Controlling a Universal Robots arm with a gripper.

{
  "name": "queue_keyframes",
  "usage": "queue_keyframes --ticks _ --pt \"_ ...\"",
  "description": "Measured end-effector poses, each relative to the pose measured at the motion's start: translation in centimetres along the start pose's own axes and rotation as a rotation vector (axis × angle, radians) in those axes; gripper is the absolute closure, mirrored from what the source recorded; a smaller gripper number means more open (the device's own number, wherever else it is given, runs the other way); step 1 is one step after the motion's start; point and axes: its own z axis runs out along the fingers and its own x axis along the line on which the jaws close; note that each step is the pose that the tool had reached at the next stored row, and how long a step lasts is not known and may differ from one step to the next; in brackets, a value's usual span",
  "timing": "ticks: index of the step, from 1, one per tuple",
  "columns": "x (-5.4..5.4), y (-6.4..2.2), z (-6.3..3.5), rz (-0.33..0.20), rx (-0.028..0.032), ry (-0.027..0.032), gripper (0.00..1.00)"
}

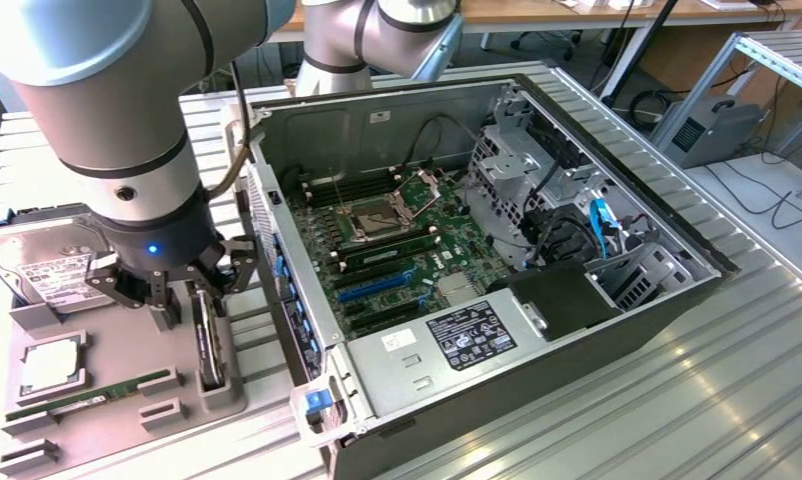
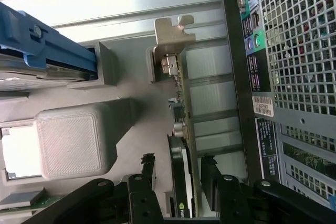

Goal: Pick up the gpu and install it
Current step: 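Pick up the gpu and move the gpu toward the slot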

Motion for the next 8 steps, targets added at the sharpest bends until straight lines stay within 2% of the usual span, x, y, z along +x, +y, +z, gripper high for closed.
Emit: queue_keyframes --ticks 8 --pt "-0.11 0.19 0.28 0.0 0.0023 -0.0004 0.52"
